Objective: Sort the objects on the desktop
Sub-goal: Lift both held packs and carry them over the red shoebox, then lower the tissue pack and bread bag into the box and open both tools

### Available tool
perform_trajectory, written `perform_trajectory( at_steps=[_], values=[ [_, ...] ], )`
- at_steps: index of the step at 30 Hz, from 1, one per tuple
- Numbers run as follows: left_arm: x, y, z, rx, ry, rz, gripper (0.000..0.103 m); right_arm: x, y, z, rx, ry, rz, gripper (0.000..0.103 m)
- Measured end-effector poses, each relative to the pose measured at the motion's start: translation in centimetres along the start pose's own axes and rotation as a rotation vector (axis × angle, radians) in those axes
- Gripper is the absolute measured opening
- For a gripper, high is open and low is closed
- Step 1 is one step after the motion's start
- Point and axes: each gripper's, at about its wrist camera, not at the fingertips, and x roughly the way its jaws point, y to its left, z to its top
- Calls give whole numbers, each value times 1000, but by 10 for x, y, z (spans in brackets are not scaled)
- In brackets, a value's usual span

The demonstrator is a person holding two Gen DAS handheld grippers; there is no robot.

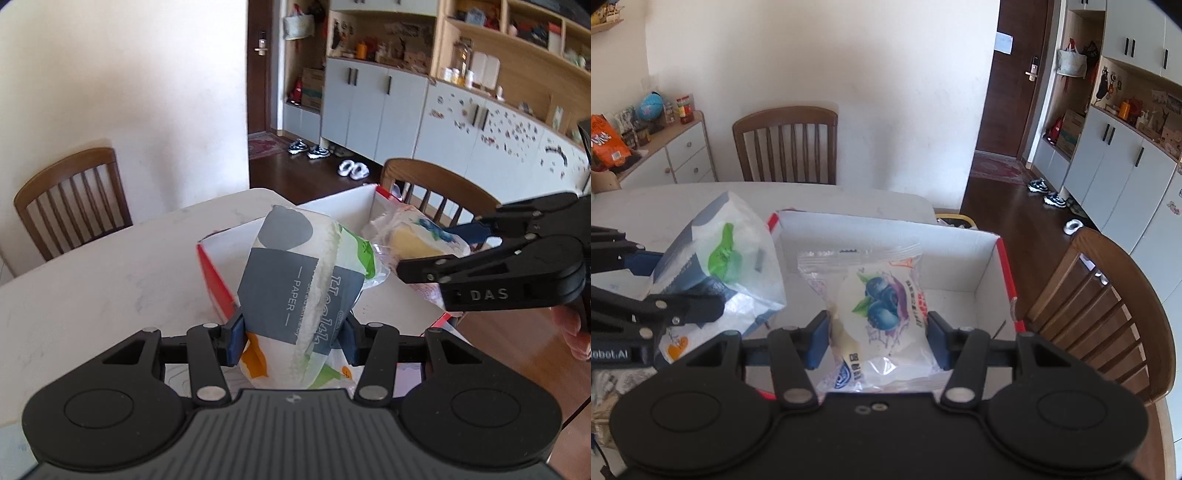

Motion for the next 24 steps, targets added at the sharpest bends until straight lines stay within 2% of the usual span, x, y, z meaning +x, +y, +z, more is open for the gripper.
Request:
perform_trajectory(
  at_steps=[10,15,19,24],
  values=[
    [46,-27,-1,104,66,50,48,41,-14,-5,-77,26,-69,54],
    [66,-37,4,143,97,50,48,63,-23,-1,-107,50,-115,54],
    [83,-42,9,194,134,56,48,79,-28,4,-121,77,-100,54],
    [102,-42,11,202,195,62,48,96,-27,5,-128,133,-65,54]
  ],
)
